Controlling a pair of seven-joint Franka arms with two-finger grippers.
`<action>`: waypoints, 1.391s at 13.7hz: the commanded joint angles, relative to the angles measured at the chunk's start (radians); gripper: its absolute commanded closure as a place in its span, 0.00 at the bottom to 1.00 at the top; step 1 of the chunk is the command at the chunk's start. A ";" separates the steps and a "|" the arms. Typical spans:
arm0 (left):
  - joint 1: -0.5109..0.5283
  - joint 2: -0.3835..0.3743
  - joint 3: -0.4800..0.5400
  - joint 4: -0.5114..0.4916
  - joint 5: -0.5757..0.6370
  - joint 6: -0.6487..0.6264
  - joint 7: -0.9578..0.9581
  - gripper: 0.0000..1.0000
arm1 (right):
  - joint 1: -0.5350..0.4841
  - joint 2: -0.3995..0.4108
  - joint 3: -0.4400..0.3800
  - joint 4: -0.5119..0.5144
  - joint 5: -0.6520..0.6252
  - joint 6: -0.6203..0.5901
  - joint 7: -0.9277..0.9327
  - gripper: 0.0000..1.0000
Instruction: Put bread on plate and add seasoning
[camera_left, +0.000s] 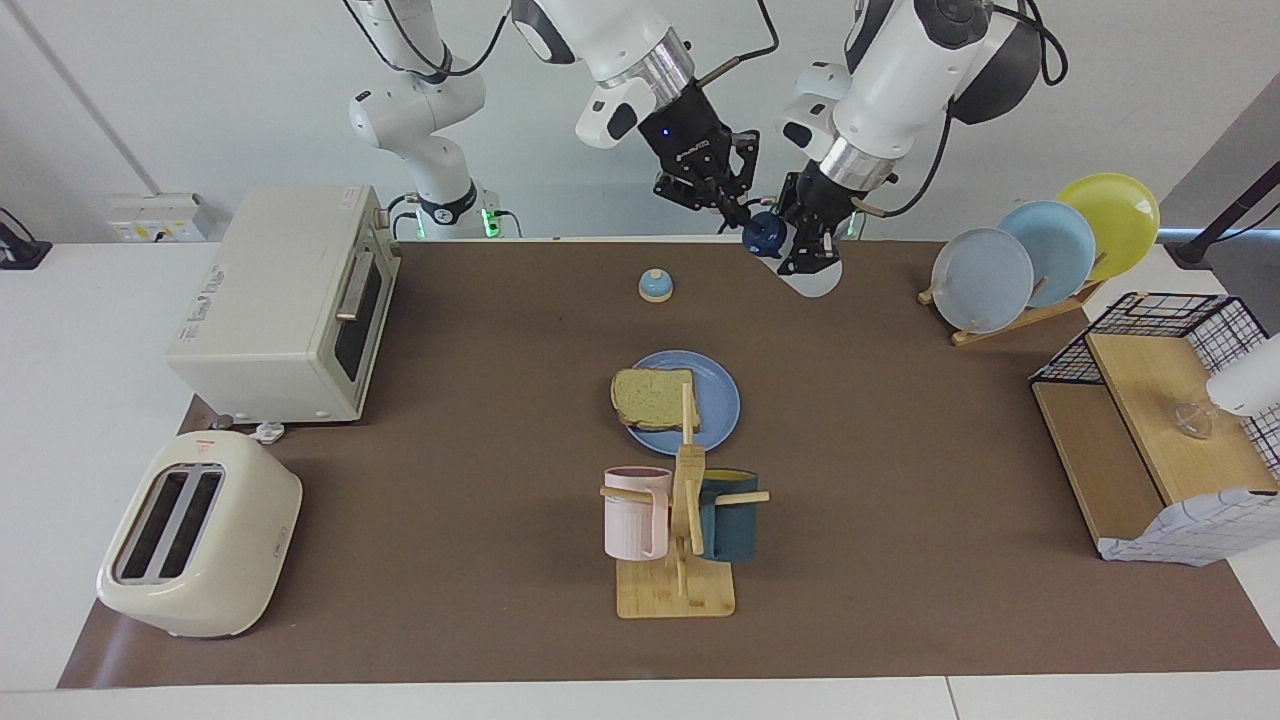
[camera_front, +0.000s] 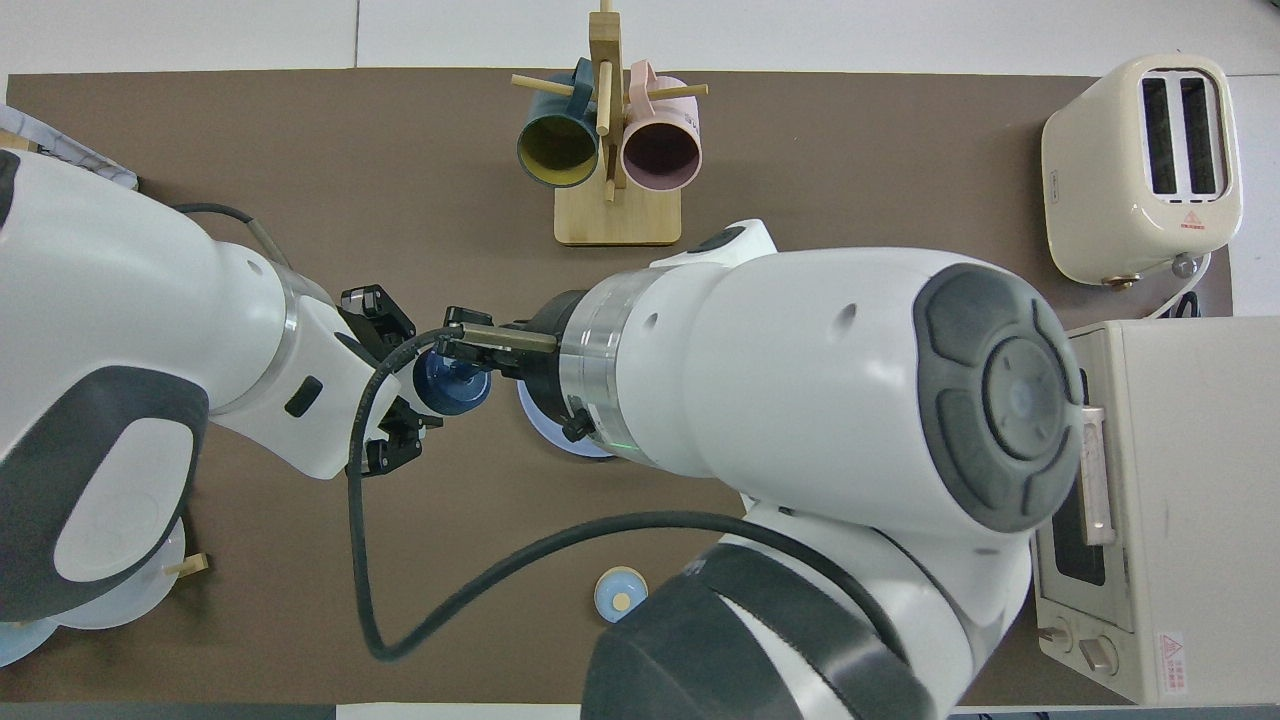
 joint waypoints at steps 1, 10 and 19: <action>-0.015 -0.029 0.004 -0.024 -0.013 0.003 0.014 1.00 | -0.007 -0.020 0.005 -0.023 -0.013 -0.003 0.026 1.00; -0.015 -0.029 0.002 -0.024 -0.013 0.003 0.014 1.00 | -0.065 -0.010 0.002 -0.014 0.015 -0.002 0.020 1.00; -0.015 -0.029 0.002 -0.024 -0.013 0.000 0.014 1.00 | -0.080 -0.020 -0.006 -0.042 0.012 0.003 -0.030 0.00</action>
